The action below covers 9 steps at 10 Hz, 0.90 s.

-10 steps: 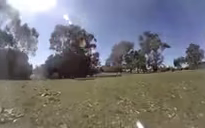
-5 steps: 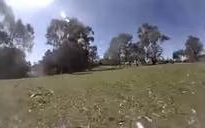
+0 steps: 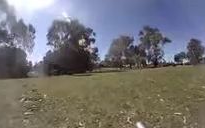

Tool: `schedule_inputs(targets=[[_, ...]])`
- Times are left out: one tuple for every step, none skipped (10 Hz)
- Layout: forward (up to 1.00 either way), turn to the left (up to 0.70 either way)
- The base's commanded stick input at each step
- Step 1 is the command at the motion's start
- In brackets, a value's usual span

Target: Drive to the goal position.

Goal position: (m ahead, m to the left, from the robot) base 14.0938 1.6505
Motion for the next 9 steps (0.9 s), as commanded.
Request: schedule_inputs(targets=[[0.85,0.0],[0.85,0.0],[0.85,0.0],[0.85,0.0],[0.85,0.0],[0.85,0.0],[0.85,0.0],[0.85,0.0],[0.85,0.0]])
